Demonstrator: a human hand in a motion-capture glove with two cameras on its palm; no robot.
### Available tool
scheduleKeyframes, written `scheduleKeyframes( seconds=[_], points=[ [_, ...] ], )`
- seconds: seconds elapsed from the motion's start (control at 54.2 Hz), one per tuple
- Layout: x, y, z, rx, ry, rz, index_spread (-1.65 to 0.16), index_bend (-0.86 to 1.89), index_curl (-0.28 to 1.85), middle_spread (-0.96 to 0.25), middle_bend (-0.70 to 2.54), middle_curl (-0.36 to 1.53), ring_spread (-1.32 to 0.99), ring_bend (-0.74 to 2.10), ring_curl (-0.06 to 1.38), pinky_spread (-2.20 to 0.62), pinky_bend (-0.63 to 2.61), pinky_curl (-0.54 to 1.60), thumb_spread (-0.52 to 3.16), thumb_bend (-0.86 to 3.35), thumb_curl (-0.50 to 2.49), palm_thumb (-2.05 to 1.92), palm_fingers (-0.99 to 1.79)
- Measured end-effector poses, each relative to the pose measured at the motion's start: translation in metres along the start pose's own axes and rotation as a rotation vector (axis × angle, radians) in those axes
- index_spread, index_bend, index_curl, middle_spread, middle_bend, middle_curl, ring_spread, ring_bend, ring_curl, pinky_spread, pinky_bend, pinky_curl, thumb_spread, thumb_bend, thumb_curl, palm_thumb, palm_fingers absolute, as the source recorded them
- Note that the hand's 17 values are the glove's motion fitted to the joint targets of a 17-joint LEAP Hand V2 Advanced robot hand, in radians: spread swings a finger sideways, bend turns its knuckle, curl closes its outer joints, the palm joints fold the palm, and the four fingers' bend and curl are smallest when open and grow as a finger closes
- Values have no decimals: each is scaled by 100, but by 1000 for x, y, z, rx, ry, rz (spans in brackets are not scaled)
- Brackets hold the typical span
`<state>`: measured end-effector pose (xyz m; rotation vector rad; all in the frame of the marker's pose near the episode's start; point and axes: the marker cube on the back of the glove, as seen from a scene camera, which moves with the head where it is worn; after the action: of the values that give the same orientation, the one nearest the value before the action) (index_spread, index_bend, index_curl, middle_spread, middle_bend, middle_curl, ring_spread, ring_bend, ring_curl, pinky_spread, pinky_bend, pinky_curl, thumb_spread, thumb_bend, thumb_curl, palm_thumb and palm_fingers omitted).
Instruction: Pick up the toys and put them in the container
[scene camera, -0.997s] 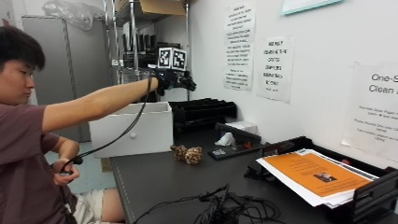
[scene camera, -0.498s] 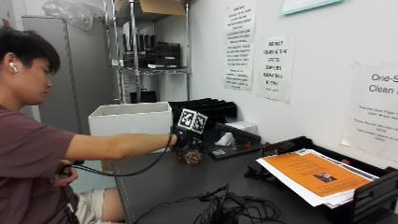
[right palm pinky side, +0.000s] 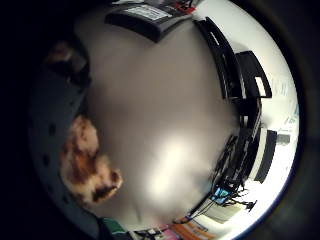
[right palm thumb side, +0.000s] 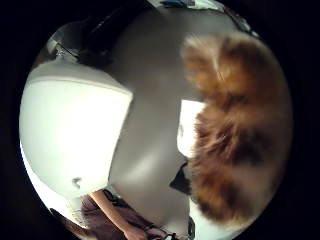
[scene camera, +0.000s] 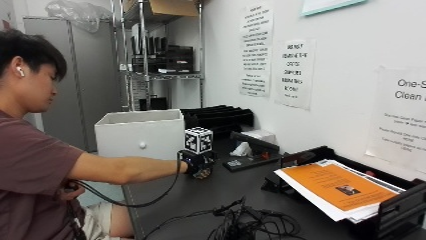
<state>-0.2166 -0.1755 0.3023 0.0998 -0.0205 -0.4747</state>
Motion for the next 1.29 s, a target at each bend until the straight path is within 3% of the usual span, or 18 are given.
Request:
scheduleKeyframes(
  seconds=[0.074,0.314,0.775,0.96,1.292],
  points=[
    [4,7,-6,-16,24,11,-28,59,40,-28,72,46,-32,75,51,-26,73,30,118,16,49,43,114],
    [13,25,-72,-96,-12,57,-26,89,60,-27,96,61,-38,92,61,-32,87,40,91,13,63,53,119],
    [-26,55,-313,141,35,60,-22,107,80,-23,113,74,-39,106,68,-33,94,47,65,6,84,54,108],
    [-82,48,-358,183,66,-1,-21,107,83,-23,114,76,-39,108,68,-34,94,48,61,4,90,54,107],
    [-256,9,-359,147,32,-261,-21,106,88,-22,113,78,-38,109,68,-34,94,49,57,1,101,55,108]
  ],
)
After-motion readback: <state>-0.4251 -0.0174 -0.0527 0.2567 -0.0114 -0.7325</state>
